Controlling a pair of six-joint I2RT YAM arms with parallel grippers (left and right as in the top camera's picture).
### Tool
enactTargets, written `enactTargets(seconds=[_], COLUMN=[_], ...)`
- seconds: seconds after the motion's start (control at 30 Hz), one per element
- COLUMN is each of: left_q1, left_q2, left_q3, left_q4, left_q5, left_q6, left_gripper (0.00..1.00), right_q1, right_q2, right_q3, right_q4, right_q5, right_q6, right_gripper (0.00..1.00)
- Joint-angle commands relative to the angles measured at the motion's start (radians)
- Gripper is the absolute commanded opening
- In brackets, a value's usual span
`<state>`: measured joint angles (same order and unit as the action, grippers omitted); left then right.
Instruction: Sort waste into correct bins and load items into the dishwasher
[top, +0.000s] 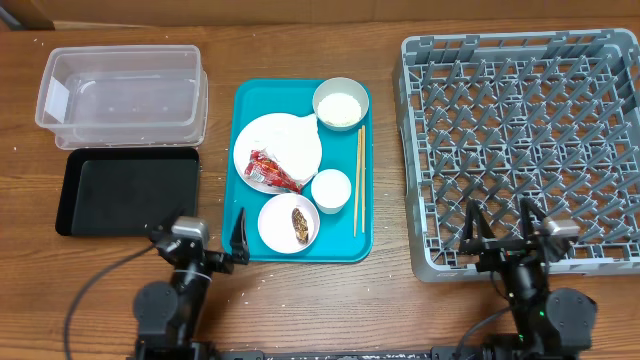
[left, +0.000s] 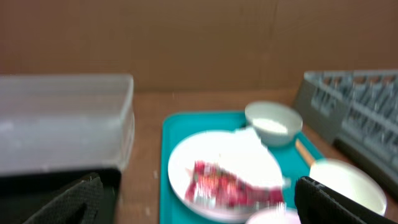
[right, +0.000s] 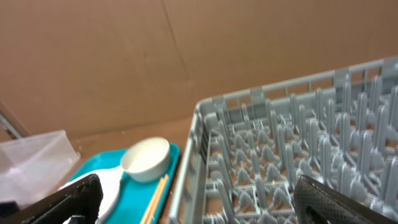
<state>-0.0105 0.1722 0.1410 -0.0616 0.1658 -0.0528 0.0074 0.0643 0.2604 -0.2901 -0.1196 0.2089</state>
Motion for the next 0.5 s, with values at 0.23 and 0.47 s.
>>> enactTargets(seconds=[0.23,0.47], left_q1=[0.009,-0.089], left_q2=[0.531,0.946], left_q3=[0.506,0.957], left_q4=[-0.093,-0.399], left_q5=[0.053,0.013], left_q6=[0.01,0.096], left_gripper=[1.0,1.0], right_q1=[0.005,0.005], right_q2=[0.213,0.403], right_q3=[0.323,0.509], right_q4=[-0.176,-0.34], right_q5=[-0.005,-0.005], right_q6=[-0.061,-0.061], right_gripper=[1.0,1.0])
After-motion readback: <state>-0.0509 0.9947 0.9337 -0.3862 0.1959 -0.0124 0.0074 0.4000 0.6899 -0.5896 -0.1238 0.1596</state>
